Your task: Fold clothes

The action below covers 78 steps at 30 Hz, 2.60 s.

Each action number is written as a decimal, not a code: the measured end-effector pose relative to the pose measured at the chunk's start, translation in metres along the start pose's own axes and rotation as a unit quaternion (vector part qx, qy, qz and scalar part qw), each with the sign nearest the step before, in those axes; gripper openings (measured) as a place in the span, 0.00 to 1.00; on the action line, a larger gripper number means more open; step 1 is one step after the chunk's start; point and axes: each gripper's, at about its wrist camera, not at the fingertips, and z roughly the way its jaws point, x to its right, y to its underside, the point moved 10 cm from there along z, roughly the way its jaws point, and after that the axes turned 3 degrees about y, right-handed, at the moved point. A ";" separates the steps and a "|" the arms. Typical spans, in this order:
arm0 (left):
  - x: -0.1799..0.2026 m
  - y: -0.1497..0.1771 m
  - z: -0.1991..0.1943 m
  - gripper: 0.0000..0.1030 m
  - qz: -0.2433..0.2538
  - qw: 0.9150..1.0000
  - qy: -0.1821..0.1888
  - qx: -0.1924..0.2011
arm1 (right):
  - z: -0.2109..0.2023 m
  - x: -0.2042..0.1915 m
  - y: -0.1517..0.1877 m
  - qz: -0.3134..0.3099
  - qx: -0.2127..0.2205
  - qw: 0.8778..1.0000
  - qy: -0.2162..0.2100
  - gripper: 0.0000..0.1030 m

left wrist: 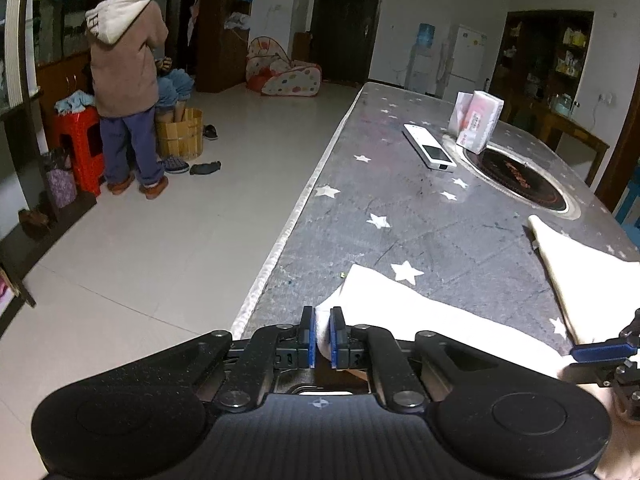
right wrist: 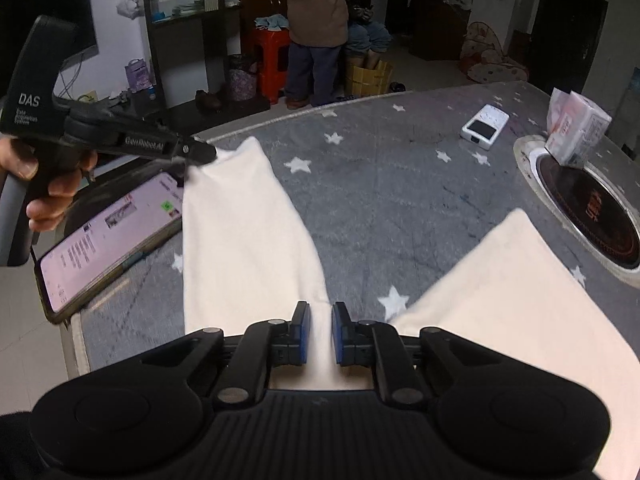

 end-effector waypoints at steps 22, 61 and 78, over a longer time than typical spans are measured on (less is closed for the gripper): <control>0.001 0.009 -0.003 0.27 -0.012 0.999 -0.028 -0.018 | -0.010 -0.013 -0.024 -0.009 0.024 1.000 -0.015 0.12; 0.333 0.077 -0.081 0.15 0.176 0.922 0.343 -0.032 | -0.148 0.136 0.150 0.261 0.040 0.961 0.080 0.16; 0.198 0.072 -0.061 0.45 0.211 0.965 0.158 0.001 | -0.109 0.107 0.160 0.280 0.014 0.959 0.035 0.27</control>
